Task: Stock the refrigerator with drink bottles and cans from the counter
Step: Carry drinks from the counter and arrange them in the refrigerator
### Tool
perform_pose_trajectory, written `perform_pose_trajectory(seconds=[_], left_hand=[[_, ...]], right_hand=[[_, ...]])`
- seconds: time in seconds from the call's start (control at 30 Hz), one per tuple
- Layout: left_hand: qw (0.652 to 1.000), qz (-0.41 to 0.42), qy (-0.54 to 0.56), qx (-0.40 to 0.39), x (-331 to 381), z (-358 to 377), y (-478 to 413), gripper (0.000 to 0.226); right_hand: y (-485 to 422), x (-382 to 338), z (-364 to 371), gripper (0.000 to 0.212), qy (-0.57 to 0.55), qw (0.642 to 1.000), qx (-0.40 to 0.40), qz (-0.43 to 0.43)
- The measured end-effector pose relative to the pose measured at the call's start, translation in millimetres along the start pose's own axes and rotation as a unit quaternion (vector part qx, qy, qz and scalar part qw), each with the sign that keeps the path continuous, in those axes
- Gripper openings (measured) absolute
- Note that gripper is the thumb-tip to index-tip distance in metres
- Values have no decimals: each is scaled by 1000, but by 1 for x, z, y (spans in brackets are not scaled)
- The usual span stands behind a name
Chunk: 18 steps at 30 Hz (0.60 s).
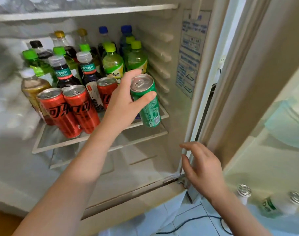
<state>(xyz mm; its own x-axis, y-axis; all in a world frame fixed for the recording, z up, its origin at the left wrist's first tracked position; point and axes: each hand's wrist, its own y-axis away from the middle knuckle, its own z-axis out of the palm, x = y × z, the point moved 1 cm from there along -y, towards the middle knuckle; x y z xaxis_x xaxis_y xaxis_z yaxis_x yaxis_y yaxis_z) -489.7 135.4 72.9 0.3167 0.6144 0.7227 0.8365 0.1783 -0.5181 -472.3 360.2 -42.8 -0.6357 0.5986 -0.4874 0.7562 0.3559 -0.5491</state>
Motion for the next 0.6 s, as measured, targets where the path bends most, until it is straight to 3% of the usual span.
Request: perform_pose_trajectory(seconds=[0.17,0.33,0.6], left_hand=[[996,14,-55,-71,-7,30,-39,59],[989,-4,-124,-85,-19,48,-66,59],[954,110,-257,-111,-18,52,-83,58]], right_hand=[[0,0,-2,24,14,1000,5,17],[2,-1,-2,24,9,999,17,36],[0,-7,-1,24,-2,998,33,61]])
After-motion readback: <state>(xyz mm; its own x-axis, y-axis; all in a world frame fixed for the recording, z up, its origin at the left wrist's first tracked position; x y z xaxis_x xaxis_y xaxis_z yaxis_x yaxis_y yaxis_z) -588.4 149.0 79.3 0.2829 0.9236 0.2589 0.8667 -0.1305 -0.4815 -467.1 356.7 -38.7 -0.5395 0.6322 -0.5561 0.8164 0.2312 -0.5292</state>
